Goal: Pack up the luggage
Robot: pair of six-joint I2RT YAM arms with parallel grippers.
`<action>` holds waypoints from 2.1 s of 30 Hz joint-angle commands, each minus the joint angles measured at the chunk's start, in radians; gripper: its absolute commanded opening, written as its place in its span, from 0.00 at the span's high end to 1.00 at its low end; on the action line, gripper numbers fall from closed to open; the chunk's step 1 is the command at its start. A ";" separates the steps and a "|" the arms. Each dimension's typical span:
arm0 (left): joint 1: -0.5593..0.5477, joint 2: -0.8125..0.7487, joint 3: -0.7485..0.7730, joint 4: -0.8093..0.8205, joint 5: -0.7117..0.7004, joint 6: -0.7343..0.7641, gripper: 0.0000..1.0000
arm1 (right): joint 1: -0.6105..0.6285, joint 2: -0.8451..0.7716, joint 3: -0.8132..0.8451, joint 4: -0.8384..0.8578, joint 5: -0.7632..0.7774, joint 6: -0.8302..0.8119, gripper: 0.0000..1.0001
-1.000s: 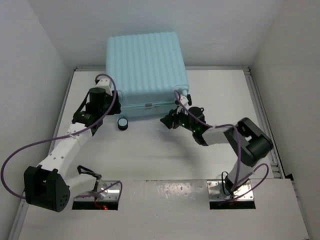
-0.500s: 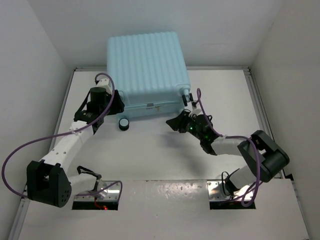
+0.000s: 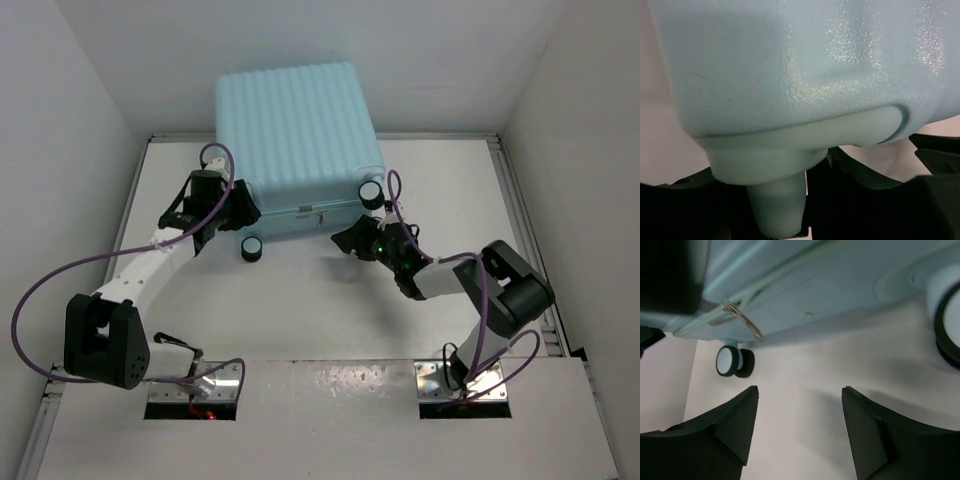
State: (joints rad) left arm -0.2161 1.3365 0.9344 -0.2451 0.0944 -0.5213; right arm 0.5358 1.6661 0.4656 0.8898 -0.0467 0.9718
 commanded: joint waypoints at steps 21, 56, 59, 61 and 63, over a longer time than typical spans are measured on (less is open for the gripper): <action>-0.114 0.127 0.058 0.036 0.214 -0.025 0.80 | 0.013 0.167 0.226 0.271 -0.206 -0.157 0.38; -0.104 0.059 -0.020 0.046 0.223 -0.025 0.80 | 0.213 0.050 0.076 0.307 -0.013 -0.242 0.40; -0.104 0.059 -0.020 0.046 0.223 -0.025 0.80 | 0.213 0.073 0.096 0.305 0.002 -0.254 0.38; -0.095 0.059 -0.020 0.046 0.223 -0.025 0.80 | 0.210 0.078 0.099 0.296 0.013 -0.259 0.38; -0.095 0.059 -0.020 0.046 0.223 -0.025 0.80 | 0.193 0.070 0.090 0.275 0.022 -0.252 0.38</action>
State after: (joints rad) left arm -0.2367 1.3376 0.9573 -0.2714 0.1600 -0.6086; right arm 0.7429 1.7367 0.5301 1.1210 -0.0307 0.7471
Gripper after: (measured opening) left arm 0.567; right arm 0.614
